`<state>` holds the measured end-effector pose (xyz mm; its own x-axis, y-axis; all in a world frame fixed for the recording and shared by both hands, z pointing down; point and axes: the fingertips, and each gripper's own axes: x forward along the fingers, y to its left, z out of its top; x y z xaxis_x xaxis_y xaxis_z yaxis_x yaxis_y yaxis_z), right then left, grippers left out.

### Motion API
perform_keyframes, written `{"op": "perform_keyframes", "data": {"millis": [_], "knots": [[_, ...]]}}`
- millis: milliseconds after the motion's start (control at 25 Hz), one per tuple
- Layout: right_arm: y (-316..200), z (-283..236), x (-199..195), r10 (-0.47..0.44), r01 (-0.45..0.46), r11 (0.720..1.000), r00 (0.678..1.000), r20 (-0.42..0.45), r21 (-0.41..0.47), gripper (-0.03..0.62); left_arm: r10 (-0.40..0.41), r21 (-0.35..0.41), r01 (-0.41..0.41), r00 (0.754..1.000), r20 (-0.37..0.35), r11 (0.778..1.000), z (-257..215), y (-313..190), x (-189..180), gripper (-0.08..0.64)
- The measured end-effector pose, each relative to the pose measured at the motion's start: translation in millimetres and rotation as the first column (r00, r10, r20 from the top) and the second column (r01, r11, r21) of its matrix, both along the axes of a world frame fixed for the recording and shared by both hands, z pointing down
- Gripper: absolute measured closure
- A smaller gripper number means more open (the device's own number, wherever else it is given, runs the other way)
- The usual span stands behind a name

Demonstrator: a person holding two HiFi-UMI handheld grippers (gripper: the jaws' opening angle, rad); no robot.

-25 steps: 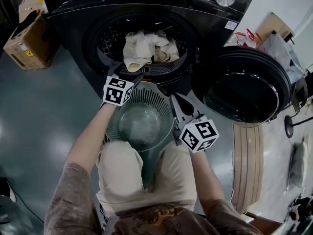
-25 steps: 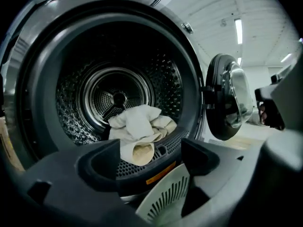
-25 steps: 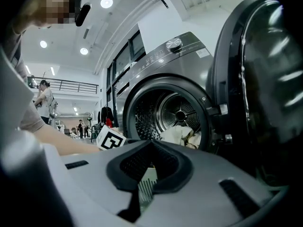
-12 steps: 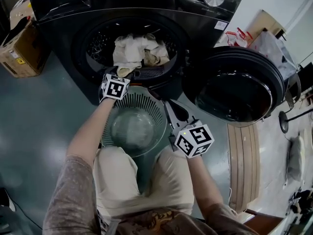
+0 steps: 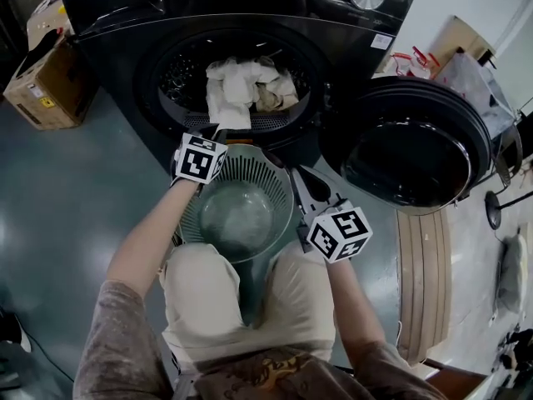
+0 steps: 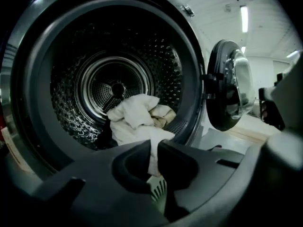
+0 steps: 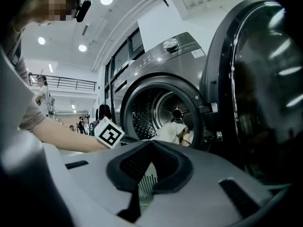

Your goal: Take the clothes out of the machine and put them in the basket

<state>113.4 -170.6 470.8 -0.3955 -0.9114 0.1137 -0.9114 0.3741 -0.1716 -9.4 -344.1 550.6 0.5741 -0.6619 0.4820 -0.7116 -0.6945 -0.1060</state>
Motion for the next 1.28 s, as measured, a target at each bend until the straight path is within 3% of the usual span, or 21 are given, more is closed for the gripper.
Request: {"op": "perform_keyframes", "data": {"millis": [240,520,760,920,960,1040,1120,1280], "knots": [[-2.3,-0.4,-2.7,-0.021,0.021,1.0,1.0,0.001,0.0,0.595,0.143,-0.04,-0.144,0.989,-0.035,0.989,-40.8,66.2,9.6,0.545],[-10.5,-1.3,-4.1,-0.043,0.043,0.999,0.999,-0.001,0.006,0.595,0.307,-0.086,-0.313,0.949,-0.075,0.946,-81.7,146.6,12.1,0.545],[-18.5,-3.6,-17.0,-0.069,0.069,0.997,0.998,0.01,0.018,0.595,0.347,-0.152,-0.364,0.929,-0.126,0.919,-92.7,189.7,4.1,0.545],[-19.6,-5.5,-23.3,-0.079,0.078,0.997,0.997,0.013,0.024,0.595,0.33,-0.15,-0.347,0.935,-0.128,0.926,-92.8,189.2,3.1,0.539],[-19.4,-5.8,-24.3,-0.08,0.079,0.997,0.997,0.015,0.024,0.595,0.321,-0.144,-0.336,0.94,-0.118,0.931,-91.6,185.5,2.9,0.498],[-18.0,-6.2,-25.4,-0.08,0.079,0.997,0.997,0.014,0.025,0.595,0.306,-0.134,-0.318,0.946,-0.102,0.938,-88.8,177.4,3.1,0.334],[-16.1,-7.0,-24.7,-0.076,0.076,0.997,0.997,0.01,0.026,0.595,0.288,-0.121,-0.3,0.951,-0.109,0.946,-88.6,166.5,4.1,0.27],[-11.2,-9.3,-18.9,-0.059,0.059,0.998,0.998,0.002,0.028,0.595,0.244,-0.066,-0.251,0.965,-0.098,0.966,-81.8,126.6,13.4,0.209]]}}
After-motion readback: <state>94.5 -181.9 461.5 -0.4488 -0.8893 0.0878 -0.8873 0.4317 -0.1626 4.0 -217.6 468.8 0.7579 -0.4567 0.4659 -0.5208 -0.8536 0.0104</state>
